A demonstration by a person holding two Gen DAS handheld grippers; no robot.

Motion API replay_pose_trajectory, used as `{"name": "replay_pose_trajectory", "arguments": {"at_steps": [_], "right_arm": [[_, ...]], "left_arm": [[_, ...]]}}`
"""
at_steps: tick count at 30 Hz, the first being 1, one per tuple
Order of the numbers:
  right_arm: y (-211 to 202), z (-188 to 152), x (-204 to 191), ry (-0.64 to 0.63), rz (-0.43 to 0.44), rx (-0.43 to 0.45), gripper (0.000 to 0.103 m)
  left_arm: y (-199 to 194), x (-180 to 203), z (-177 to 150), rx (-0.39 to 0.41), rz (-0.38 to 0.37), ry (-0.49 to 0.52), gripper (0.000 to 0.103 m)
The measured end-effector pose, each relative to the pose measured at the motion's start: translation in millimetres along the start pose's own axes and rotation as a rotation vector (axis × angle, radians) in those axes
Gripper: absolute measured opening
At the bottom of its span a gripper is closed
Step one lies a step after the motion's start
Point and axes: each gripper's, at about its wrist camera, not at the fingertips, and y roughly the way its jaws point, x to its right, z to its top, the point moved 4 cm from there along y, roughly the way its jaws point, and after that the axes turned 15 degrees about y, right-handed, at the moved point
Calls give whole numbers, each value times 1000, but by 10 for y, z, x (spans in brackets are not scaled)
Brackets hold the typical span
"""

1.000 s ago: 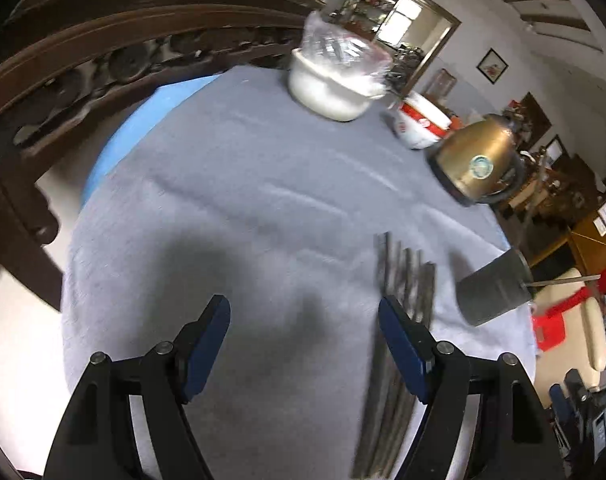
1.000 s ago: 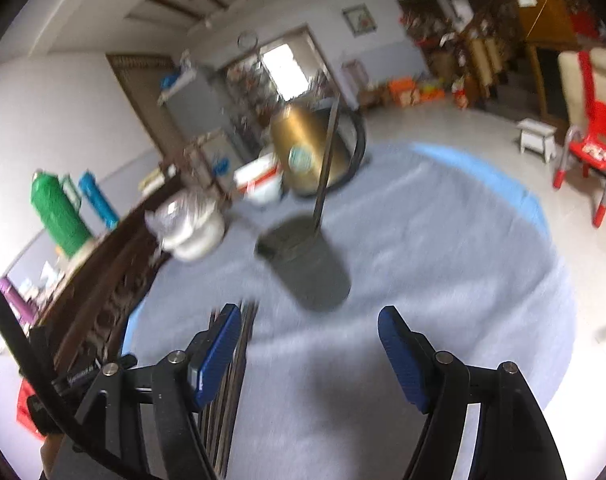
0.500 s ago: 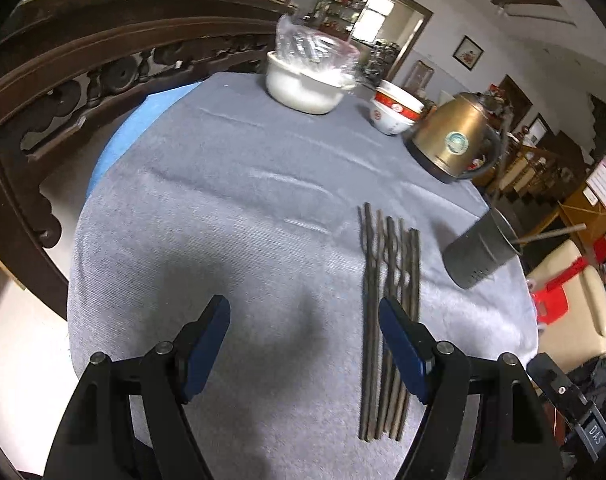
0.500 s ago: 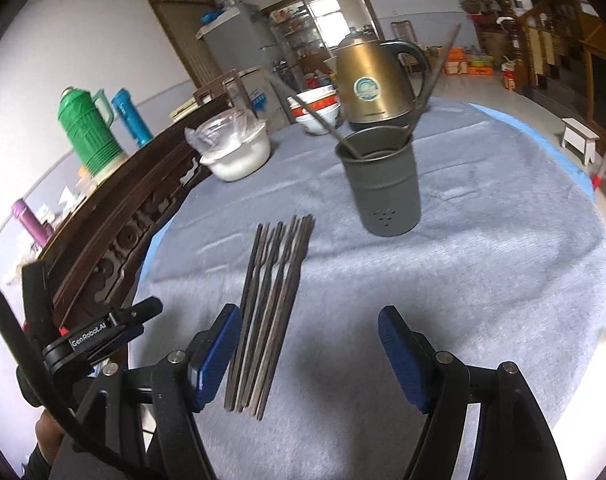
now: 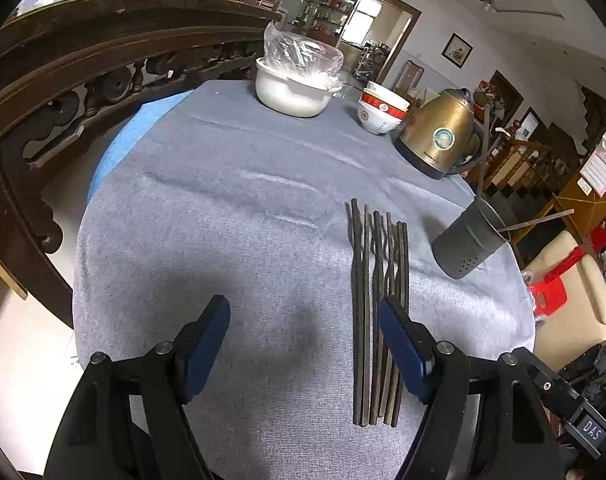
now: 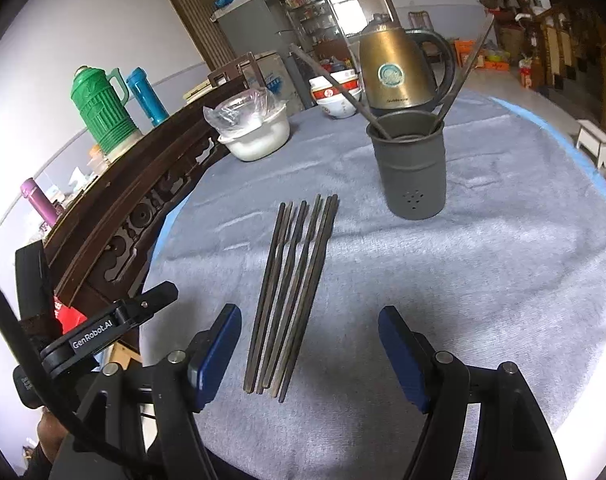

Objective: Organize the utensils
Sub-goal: 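Grasp another chopstick with the left tool while the right tool grasps one too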

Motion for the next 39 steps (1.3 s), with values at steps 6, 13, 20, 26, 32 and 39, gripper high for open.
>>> {"name": "replay_pose_trajectory", "arguments": {"at_steps": [6, 13, 20, 26, 32, 39], "right_arm": [[203, 58, 162, 81, 17, -93, 75], [708, 270, 82, 71, -6, -203, 38], [1275, 484, 51, 115, -42, -298, 36], [1519, 458, 77, 131, -68, -361, 16], [1584, 477, 45, 131, -53, -379, 13], [1428, 552, 324, 188, -60, -380, 15]], "left_arm": [[180, -9, -63, -58, 13, -4, 77], [331, -28, -41, -81, 13, -5, 77], [401, -113, -14, -89, 11, -18, 77], [483, -145, -17, -105, -3, -36, 77], [512, -133, -5, -113, -8, -20, 77], [566, -121, -1, -137, -7, -15, 77]]}}
